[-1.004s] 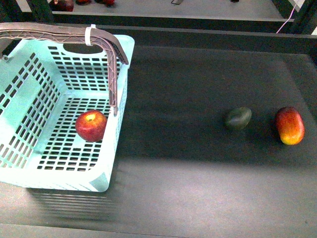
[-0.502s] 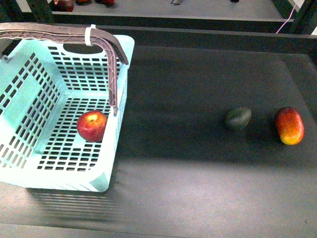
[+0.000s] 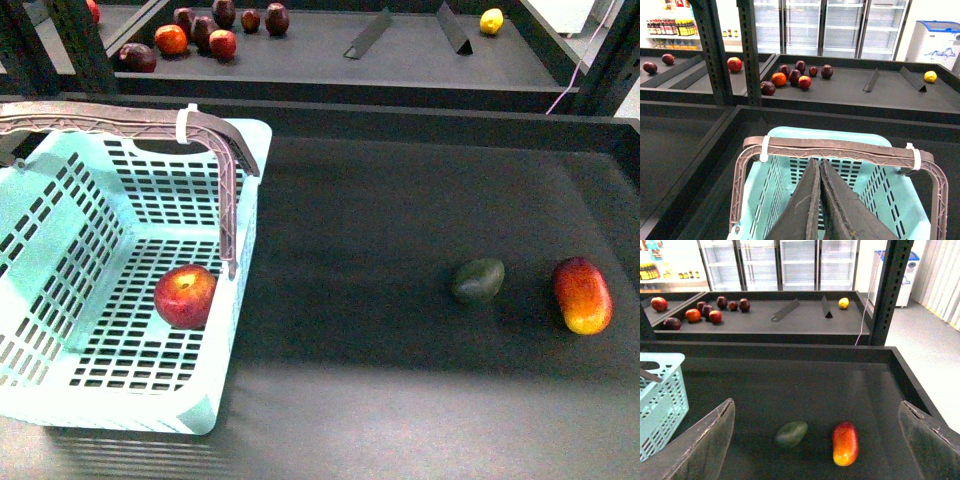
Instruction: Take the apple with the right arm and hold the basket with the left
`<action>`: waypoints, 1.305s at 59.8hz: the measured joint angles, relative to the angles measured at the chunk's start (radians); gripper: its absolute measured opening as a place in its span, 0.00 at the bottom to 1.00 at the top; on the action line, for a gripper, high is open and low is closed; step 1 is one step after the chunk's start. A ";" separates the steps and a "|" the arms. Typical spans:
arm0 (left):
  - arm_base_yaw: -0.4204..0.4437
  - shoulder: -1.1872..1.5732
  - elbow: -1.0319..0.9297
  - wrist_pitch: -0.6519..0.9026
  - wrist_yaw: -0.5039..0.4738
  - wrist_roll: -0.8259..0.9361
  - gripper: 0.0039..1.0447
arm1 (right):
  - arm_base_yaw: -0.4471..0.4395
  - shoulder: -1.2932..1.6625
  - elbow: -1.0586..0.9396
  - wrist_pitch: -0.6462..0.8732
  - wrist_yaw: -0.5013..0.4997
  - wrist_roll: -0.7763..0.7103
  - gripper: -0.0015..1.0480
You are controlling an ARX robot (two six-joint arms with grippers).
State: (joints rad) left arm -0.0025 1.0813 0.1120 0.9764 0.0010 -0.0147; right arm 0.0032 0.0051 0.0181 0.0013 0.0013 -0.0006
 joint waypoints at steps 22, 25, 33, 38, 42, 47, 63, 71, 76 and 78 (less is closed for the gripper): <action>0.000 -0.282 -0.085 -0.216 -0.001 0.003 0.03 | 0.000 0.000 0.000 0.000 0.000 0.000 0.92; 0.000 -0.322 -0.091 -0.249 -0.001 0.003 0.03 | 0.000 0.000 0.000 0.000 0.000 0.000 0.92; 0.000 -0.432 -0.096 -0.348 -0.001 0.003 0.03 | 0.000 0.000 0.000 0.000 0.000 0.000 0.92; 0.000 -0.494 -0.097 -0.403 -0.001 0.003 0.03 | 0.000 0.000 0.000 0.000 0.000 0.000 0.92; 0.000 -0.539 -0.097 -0.444 -0.001 0.003 0.03 | 0.000 0.000 0.000 0.000 0.000 0.000 0.92; 0.000 -0.592 -0.097 -0.494 -0.001 0.003 0.03 | 0.000 0.000 0.000 0.000 0.000 0.000 0.92; 0.000 -0.735 -0.097 -0.630 -0.001 0.003 0.03 | 0.000 0.000 0.000 0.000 0.000 0.000 0.92; 0.000 -0.791 -0.097 -0.685 -0.001 0.003 0.03 | 0.000 0.000 0.000 0.000 0.000 0.000 0.92; 0.000 -0.820 -0.097 -0.715 -0.001 0.003 0.03 | 0.000 0.000 0.000 0.000 0.000 0.000 0.92; 0.000 -0.829 -0.097 -0.724 -0.001 0.003 0.03 | 0.000 0.000 0.000 0.000 0.000 0.000 0.92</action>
State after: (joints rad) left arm -0.0025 0.2523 0.0151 0.2527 0.0002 -0.0113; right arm 0.0032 0.0051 0.0181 0.0013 0.0013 -0.0002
